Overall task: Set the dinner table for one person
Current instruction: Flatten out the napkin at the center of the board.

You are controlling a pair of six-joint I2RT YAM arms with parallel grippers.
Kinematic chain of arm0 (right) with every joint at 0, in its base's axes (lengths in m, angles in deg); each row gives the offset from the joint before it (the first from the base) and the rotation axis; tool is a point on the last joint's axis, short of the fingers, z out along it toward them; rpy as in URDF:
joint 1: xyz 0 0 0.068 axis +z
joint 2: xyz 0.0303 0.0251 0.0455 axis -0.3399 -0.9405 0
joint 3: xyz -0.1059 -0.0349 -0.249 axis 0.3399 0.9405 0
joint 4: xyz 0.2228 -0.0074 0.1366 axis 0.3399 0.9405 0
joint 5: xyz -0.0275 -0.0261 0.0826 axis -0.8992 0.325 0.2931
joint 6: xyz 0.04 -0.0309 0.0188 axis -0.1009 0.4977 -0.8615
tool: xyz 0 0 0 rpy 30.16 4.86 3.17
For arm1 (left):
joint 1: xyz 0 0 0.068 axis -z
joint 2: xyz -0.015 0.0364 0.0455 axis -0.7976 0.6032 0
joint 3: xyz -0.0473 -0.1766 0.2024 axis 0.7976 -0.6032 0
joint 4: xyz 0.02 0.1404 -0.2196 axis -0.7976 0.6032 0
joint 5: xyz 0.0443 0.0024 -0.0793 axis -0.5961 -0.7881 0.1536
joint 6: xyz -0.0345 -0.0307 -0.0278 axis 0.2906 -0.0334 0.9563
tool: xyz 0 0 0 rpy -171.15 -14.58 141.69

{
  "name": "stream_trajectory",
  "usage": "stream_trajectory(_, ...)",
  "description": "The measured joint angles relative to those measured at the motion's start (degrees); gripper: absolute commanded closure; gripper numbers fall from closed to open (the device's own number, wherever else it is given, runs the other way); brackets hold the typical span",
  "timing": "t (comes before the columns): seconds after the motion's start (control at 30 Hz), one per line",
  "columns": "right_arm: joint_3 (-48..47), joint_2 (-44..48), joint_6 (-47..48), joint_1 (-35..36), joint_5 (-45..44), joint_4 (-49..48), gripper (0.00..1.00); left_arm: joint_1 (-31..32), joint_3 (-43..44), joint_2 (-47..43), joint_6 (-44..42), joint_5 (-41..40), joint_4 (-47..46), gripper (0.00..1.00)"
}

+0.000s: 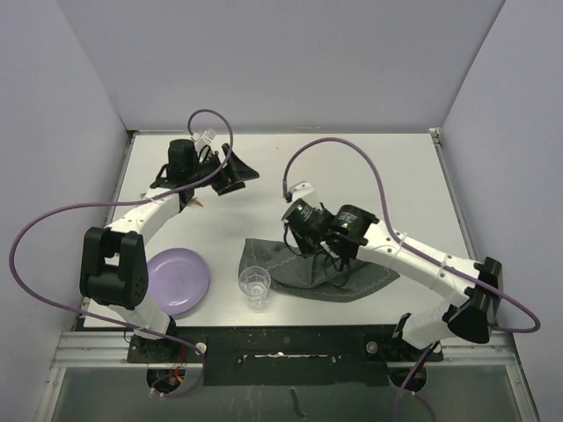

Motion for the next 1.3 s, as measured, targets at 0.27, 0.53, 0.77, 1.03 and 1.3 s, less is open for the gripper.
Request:
stream_trajectory(0.27,4.9,10.4,-0.7,-9.9,-3.4,0.2,0.59,7.2,-7.9,8.0,16.2,8.2,-21.5,0.2)
stream_trajectory(0.53,8.4,12.0,-0.6,-13.8,-3.3,0.8,0.59,15.2,-8.4,11.0,17.8,12.5,-28.6,0.21)
stream_trajectory(0.77,9.4,12.0,-0.5,-14.3,-2.3,0.2,0.6,16.2,-7.8,11.6,5.1,14.6,-23.3,0.21)
stream_trajectory(1.03,9.5,11.4,-0.5,-14.3,-1.0,-0.5,0.6,21.0,-0.1,17.1,-17.2,13.3,-9.2,0.21)
stream_trajectory(1.3,9.5,11.4,-0.4,-14.6,-0.8,-0.5,0.6,23.8,2.9,20.6,-28.1,16.3,-6.7,0.21)
